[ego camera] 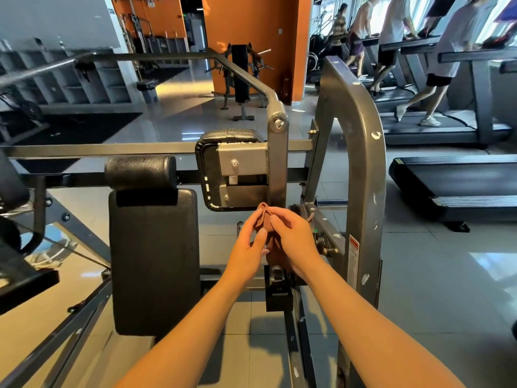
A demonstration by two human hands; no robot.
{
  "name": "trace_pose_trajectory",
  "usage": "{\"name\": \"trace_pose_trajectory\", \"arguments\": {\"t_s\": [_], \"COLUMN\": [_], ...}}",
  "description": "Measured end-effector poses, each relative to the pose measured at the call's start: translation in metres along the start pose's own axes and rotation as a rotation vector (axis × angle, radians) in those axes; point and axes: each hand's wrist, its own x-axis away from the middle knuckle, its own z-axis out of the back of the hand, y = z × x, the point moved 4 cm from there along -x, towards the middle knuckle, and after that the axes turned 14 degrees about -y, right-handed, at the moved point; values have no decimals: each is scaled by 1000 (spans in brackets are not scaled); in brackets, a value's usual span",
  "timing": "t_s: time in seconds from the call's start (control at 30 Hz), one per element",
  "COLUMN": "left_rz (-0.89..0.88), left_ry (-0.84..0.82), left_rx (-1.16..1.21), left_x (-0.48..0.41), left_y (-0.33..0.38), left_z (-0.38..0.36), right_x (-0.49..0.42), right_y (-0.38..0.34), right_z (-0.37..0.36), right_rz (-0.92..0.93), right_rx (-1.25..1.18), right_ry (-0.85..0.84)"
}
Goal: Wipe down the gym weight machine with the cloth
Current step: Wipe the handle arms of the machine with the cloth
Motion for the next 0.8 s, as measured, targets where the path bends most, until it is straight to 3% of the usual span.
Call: {"name": "trace_pose_trajectory", "arguments": {"t_s": [0.13,0.23,0.3,0.43,0.6,0.73,0.8], "left_rz": [-22,-58,-95,-150,-210,-253,-233], "left_ry": [194,304,370,287,237,139,139], "left_rx": [-77,-196,-289,-567,-680,-956,-951], "left_x": [-3,-13,-20,-42,-58,-61,-54], "left_y": [0,7,18,26,12,5,1], "left_z": [18,35,44,35,20,40,51], "right_x": [-5,-12,-15,-28,-37,-35,-33], "right_y": [0,-5,-1,4,13,22,22], "right_z": [-10,2,13,12,2,-10,-11], "right_rz": [-47,33,39,-6,-36,-68,-73], "right_rx": [165,343,298,284,243,287,274], "right_ry": [-104,71,238,240,248,257,269]}}
